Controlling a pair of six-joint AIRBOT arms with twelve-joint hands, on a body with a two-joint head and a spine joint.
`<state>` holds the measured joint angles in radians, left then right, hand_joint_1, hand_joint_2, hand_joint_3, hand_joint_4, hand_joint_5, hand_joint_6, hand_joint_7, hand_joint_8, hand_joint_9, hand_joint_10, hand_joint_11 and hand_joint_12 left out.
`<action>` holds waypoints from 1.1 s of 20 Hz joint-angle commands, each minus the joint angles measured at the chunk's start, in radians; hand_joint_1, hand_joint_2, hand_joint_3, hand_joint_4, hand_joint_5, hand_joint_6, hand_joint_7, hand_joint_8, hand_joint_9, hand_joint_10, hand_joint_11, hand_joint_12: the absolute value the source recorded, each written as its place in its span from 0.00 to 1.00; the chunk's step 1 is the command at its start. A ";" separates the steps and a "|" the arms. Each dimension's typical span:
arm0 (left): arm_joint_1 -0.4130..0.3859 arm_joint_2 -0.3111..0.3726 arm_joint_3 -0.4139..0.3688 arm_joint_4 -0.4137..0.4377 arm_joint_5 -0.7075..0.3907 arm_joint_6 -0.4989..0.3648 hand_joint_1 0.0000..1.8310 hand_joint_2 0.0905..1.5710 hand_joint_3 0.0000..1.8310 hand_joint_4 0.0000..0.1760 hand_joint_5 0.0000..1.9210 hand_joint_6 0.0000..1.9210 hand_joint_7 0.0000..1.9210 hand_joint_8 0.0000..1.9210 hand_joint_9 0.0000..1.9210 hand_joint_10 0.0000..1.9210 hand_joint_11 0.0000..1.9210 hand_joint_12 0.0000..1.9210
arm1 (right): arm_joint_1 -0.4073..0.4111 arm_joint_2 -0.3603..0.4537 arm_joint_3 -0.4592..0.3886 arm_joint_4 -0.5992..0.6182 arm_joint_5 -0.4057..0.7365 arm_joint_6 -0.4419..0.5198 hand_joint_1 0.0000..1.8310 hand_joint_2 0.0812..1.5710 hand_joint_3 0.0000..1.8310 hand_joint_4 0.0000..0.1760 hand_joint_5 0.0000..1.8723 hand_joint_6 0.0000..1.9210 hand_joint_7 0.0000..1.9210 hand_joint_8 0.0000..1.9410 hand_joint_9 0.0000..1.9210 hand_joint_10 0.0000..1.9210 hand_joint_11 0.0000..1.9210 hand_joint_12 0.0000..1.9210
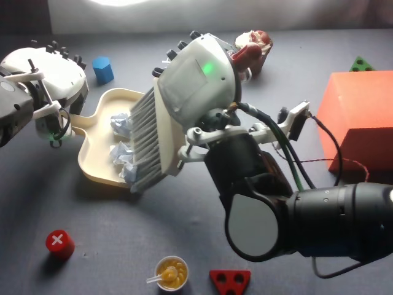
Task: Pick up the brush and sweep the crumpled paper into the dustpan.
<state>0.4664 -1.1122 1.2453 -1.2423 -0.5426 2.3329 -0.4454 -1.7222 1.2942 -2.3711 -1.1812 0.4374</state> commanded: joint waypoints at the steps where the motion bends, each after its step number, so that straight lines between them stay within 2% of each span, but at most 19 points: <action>1: -0.006 0.004 0.002 0.042 -0.077 0.005 0.55 0.72 0.00 0.47 0.46 0.59 0.15 0.00 0.10 0.00 0.08 0.00 | -0.003 0.007 0.006 -0.108 -0.070 -0.007 0.86 0.74 0.00 0.97 0.50 1.00 0.64 1.00 0.75 1.00 0.81 1.00; 2: -0.006 0.004 0.002 0.042 -0.077 0.005 0.56 0.73 0.00 0.28 0.46 0.59 0.15 0.00 0.10 0.00 0.08 0.00 | -0.009 0.011 0.013 -0.124 -0.070 -0.004 0.86 0.74 0.00 0.97 0.50 1.00 0.64 1.00 0.75 1.00 0.81 1.00; 4: -0.006 0.004 0.001 0.042 -0.077 0.005 0.56 0.73 0.00 0.23 0.46 0.59 0.14 0.00 0.10 0.00 0.08 0.00 | -0.016 0.016 0.025 -0.147 -0.070 0.004 0.85 0.74 0.00 0.97 0.50 1.00 0.64 1.00 0.75 1.00 0.81 1.00; 6: -0.006 0.004 0.001 0.042 -0.079 0.005 0.57 0.72 0.00 0.24 0.47 0.58 0.16 0.00 0.11 0.00 0.08 0.00 | -0.016 0.017 0.039 -0.159 -0.070 0.016 0.86 0.75 0.00 0.97 0.50 1.00 0.64 1.00 0.75 1.00 0.82 1.00; 7: -0.006 0.004 0.001 0.042 -0.079 0.005 0.56 0.72 0.00 0.47 0.48 0.56 0.16 0.00 0.11 0.00 0.09 0.00 | -0.016 0.017 0.044 -0.164 -0.070 0.019 0.85 0.75 0.00 0.96 0.51 1.00 0.66 1.00 0.76 1.00 0.82 1.00; 8: -0.006 0.004 0.000 0.042 -0.079 0.005 0.57 0.71 0.00 0.34 0.48 0.56 0.15 0.00 0.10 0.00 0.08 0.00 | -0.015 0.016 0.049 -0.172 -0.070 0.021 0.84 0.75 0.00 0.96 0.51 1.00 0.66 1.00 0.76 1.00 0.82 1.00; 9: -0.006 0.004 0.000 0.042 -0.080 0.005 0.58 0.71 0.00 0.08 0.49 0.55 0.15 0.00 0.11 0.00 0.08 0.00 | -0.015 0.014 0.055 -0.182 -0.070 0.025 0.85 0.75 0.00 0.96 0.51 1.00 0.66 1.00 0.76 1.00 0.82 1.00; 10: -0.006 0.004 0.000 0.042 -0.080 0.005 0.58 0.71 0.00 0.19 0.49 0.54 0.17 0.00 0.12 0.00 0.10 0.01 | -0.014 0.013 0.059 -0.186 -0.072 0.028 0.84 0.75 0.00 0.99 0.50 1.00 0.65 1.00 0.75 1.00 0.81 1.00; 11: -0.006 0.004 -0.001 0.042 -0.080 0.005 0.59 0.70 0.00 0.00 0.49 0.54 0.16 0.00 0.12 0.00 0.09 0.01 | -0.012 0.012 0.062 -0.187 -0.074 0.029 0.86 0.75 0.00 0.93 0.49 1.00 0.64 1.00 0.75 1.00 0.81 1.00; 12: -0.006 0.004 -0.001 0.042 -0.080 0.005 0.58 0.71 0.00 0.09 0.49 0.54 0.16 0.00 0.11 0.00 0.09 0.01 | -0.011 0.010 0.068 -0.187 -0.077 0.030 0.86 0.75 0.00 0.92 0.49 1.00 0.64 1.00 0.75 1.00 0.81 1.00; 13: -0.007 0.004 -0.001 0.042 -0.080 0.005 0.58 0.70 0.00 0.05 0.50 0.54 0.17 0.00 0.12 0.00 0.10 0.01 | -0.011 0.006 0.075 -0.187 -0.082 0.033 0.86 0.75 0.00 0.91 0.49 1.00 0.63 1.00 0.74 1.00 0.81 1.00; 14: -0.007 0.004 -0.002 0.041 -0.081 0.005 0.58 0.71 0.00 0.12 0.49 0.55 0.16 0.00 0.12 0.00 0.10 0.01 | -0.011 0.003 0.085 -0.189 -0.085 0.038 0.86 0.74 0.00 0.91 0.49 1.00 0.63 1.00 0.75 1.00 0.81 1.00; 16: -0.007 0.003 -0.002 0.040 -0.081 0.005 0.58 0.71 0.00 0.02 0.49 0.55 0.16 0.00 0.11 0.00 0.09 0.01 | -0.010 0.002 0.101 -0.199 -0.092 0.043 0.86 0.75 0.00 0.88 0.48 1.00 0.63 1.00 0.74 1.00 0.81 1.00; 17: -0.007 0.004 -0.002 0.040 -0.081 0.005 0.58 0.71 0.00 0.02 0.49 0.55 0.16 0.00 0.11 0.00 0.09 0.00 | -0.010 0.002 0.107 -0.201 -0.095 0.043 0.85 0.75 0.00 0.90 0.49 1.00 0.63 1.00 0.74 1.00 0.80 1.00; 18: -0.007 0.004 -0.002 0.040 -0.081 0.005 0.57 0.71 0.00 0.19 0.48 0.56 0.15 0.00 0.11 0.00 0.09 0.00 | -0.009 0.002 0.112 -0.202 -0.100 0.043 0.85 0.75 0.00 0.92 0.49 1.00 0.64 1.00 0.75 1.00 0.81 1.00; 19: -0.007 0.005 -0.002 0.040 -0.081 0.005 0.57 0.71 0.00 0.23 0.48 0.56 0.15 0.00 0.10 0.00 0.09 0.00 | -0.008 0.002 0.115 -0.202 -0.102 0.046 0.85 0.75 0.00 0.92 0.49 1.00 0.64 1.00 0.75 1.00 0.82 1.00; 20: -0.007 0.005 -0.002 0.040 -0.081 0.005 0.57 0.71 0.00 0.21 0.48 0.56 0.15 0.00 0.10 0.00 0.09 0.01 | -0.007 0.003 0.118 -0.202 -0.105 0.048 0.85 0.75 0.00 0.92 0.49 1.00 0.64 1.00 0.75 1.00 0.82 1.00; 21: -0.007 0.006 -0.002 0.040 -0.080 0.005 0.58 0.71 0.00 0.00 0.49 0.54 0.16 0.00 0.11 0.00 0.09 0.01 | -0.006 0.003 0.120 -0.202 -0.108 0.050 0.85 0.75 0.00 0.92 0.50 1.00 0.64 1.00 0.75 1.00 0.81 1.00; 22: -0.007 0.006 -0.002 0.040 -0.080 0.005 0.59 0.71 0.00 0.00 0.49 0.54 0.15 0.00 0.11 0.00 0.09 0.01 | -0.003 0.002 0.122 -0.202 -0.121 0.061 0.85 0.75 0.00 0.92 0.50 1.00 0.64 1.00 0.75 1.00 0.81 1.00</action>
<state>0.4664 -1.1118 1.2430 -1.2427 -0.5476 2.3325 -0.4644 -1.7233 1.4120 -2.4771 -1.1957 0.5064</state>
